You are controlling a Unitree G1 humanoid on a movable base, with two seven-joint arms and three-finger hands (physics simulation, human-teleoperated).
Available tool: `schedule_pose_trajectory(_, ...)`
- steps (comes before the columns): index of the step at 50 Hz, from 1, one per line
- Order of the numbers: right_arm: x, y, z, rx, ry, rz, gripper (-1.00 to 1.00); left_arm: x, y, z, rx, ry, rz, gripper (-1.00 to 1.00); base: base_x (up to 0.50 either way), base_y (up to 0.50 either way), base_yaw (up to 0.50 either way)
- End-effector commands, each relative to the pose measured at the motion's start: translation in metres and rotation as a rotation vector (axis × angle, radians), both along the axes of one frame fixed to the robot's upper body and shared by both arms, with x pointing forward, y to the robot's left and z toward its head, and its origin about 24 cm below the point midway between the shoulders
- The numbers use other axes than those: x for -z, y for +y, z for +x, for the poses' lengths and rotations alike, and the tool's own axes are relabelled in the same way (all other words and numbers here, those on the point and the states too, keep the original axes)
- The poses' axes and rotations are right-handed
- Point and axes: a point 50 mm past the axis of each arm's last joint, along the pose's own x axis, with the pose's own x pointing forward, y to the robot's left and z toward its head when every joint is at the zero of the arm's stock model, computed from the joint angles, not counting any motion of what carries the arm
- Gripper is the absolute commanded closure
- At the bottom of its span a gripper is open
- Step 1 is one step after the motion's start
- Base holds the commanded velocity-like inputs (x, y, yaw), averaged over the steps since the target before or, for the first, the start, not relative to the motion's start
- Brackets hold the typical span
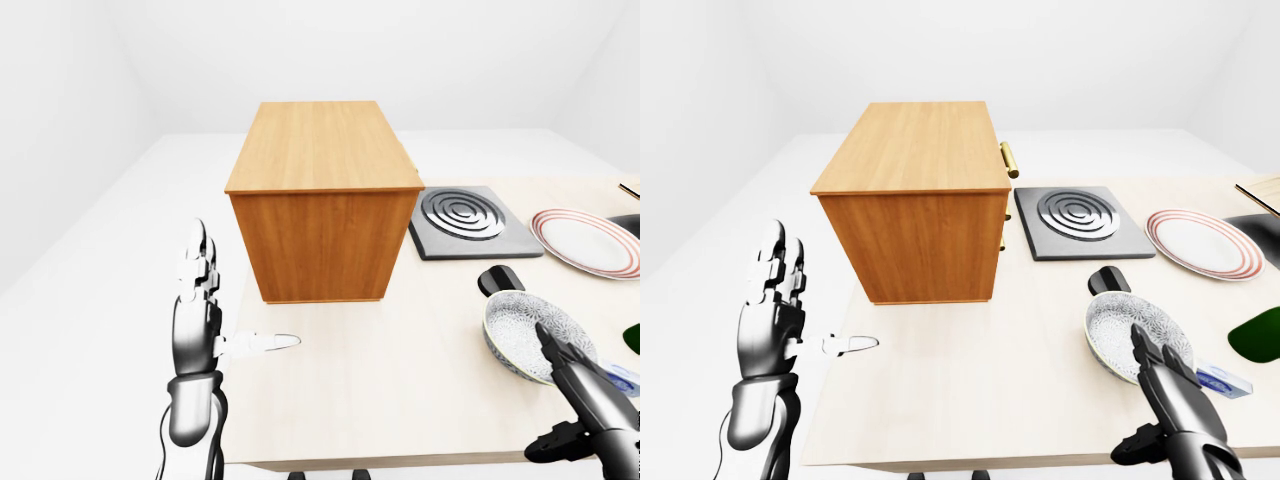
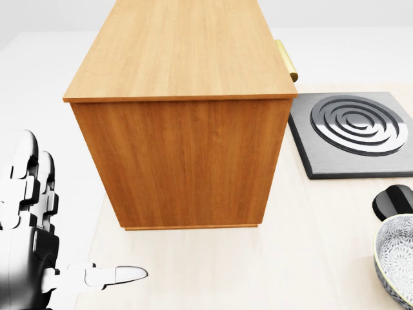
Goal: Put the bowl on the top of the cabinet.
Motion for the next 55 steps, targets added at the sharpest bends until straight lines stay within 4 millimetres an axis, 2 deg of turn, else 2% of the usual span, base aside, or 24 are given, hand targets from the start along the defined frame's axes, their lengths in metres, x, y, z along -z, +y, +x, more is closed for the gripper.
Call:
schedule_pose_trajectory(1,0.008,-0.002,0.002,0.002,0.026,-0.024,-1.00,0.001,-0.001,0.000,0.003,0.004,0.002,-1.00,0.00,0.00,0.00)
schedule_pose_trajectory(16,0.021,0.001,0.008,-0.021,0.063,-0.062,-1.00,0.001,-0.001,0.000,0.007,0.004,0.005,-1.00,0.00,0.00,0.00)
schedule_pose_trajectory(38,0.028,0.006,0.019,-0.079,0.094,-0.089,-1.00,0.001,-0.001,0.001,0.001,0.006,0.002,-1.00,0.00,0.00,0.00)
schedule_pose_trajectory(39,0.029,0.006,0.019,-0.079,0.097,-0.089,-0.80,0.001,-0.001,0.001,0.002,0.004,0.003,-1.00,0.00,0.00,0.00)
schedule_pose_trajectory(41,0.030,0.006,0.019,-0.079,0.102,-0.091,-0.65,0.001,-0.001,0.001,0.003,0.003,0.003,-1.00,0.00,0.00,0.00)
schedule_pose_trajectory(42,0.030,0.005,0.018,-0.080,0.106,-0.092,0.24,0.000,-0.001,0.000,0.003,0.001,0.002,-1.00,0.00,0.00,0.00)
schedule_pose_trajectory(43,0.030,0.006,0.018,-0.080,0.106,-0.093,0.76,0.000,-0.001,0.000,0.003,0.000,0.002,-1.00,0.00,0.00,0.00)
schedule_pose_trajectory(44,0.030,0.006,0.018,-0.080,0.106,-0.091,1.00,0.000,-0.001,0.000,0.003,0.000,0.003,-1.00,0.00,0.00,0.00)
schedule_pose_trajectory(55,0.033,0.003,0.016,-0.071,0.115,-0.095,1.00,0.004,-0.002,0.002,0.007,0.018,0.004,-1.00,0.00,0.00,0.00)
